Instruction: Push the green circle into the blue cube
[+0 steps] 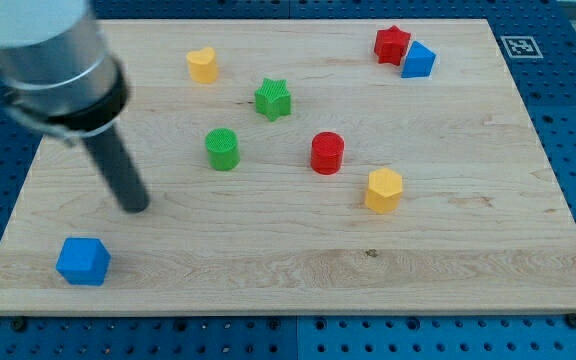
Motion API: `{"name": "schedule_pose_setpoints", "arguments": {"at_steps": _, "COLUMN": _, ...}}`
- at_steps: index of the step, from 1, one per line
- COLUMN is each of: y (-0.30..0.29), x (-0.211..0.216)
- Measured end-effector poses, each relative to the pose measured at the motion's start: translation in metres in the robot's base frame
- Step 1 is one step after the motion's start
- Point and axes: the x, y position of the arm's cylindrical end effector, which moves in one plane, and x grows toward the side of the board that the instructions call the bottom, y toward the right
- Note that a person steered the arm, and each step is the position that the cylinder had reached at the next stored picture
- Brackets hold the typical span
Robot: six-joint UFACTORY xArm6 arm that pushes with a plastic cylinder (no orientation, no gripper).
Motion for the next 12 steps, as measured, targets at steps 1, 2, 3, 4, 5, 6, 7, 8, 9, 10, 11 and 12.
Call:
{"name": "schedule_pose_setpoints", "arguments": {"at_steps": 1, "y": 0.035, "x": -0.061}}
{"name": "schedule_pose_setpoints", "arguments": {"at_steps": 2, "y": 0.07, "x": -0.098}}
{"name": "schedule_pose_setpoints", "arguments": {"at_steps": 3, "y": 0.134, "x": -0.09}}
{"name": "schedule_pose_setpoints", "arguments": {"at_steps": 4, "y": 0.126, "x": -0.076}}
{"name": "schedule_pose_setpoints", "arguments": {"at_steps": 5, "y": 0.087, "x": -0.076}}
{"name": "schedule_pose_setpoints", "arguments": {"at_steps": 6, "y": 0.062, "x": -0.076}}
{"name": "schedule_pose_setpoints", "arguments": {"at_steps": 7, "y": 0.06, "x": -0.061}}
{"name": "schedule_pose_setpoints", "arguments": {"at_steps": 8, "y": 0.057, "x": -0.028}}
{"name": "schedule_pose_setpoints", "arguments": {"at_steps": 9, "y": 0.043, "x": 0.0}}
{"name": "schedule_pose_setpoints", "arguments": {"at_steps": 10, "y": 0.039, "x": 0.031}}
{"name": "schedule_pose_setpoints", "arguments": {"at_steps": 11, "y": 0.029, "x": 0.049}}
{"name": "schedule_pose_setpoints", "arguments": {"at_steps": 12, "y": 0.012, "x": 0.053}}
